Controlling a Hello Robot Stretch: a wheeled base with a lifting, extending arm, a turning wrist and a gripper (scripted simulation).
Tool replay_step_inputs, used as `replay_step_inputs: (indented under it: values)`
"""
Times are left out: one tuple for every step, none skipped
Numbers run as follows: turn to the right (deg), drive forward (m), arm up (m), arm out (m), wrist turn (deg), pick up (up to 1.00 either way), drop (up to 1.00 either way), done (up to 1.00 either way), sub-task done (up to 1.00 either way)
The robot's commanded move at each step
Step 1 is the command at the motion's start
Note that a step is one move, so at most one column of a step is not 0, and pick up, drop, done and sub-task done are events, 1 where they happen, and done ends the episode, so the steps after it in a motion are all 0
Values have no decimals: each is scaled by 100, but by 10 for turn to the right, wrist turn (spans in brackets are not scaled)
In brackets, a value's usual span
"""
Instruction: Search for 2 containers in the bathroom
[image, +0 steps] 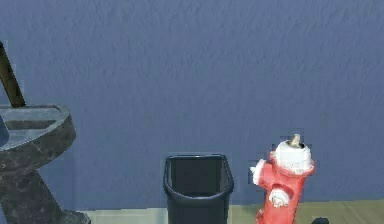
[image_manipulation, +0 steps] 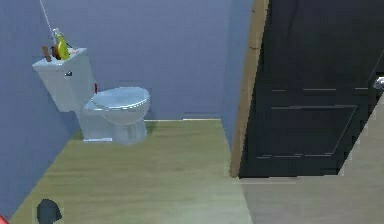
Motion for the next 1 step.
replay_step_inputs:
  values:
    - [0,0,0,0,0,0,0,0,100]
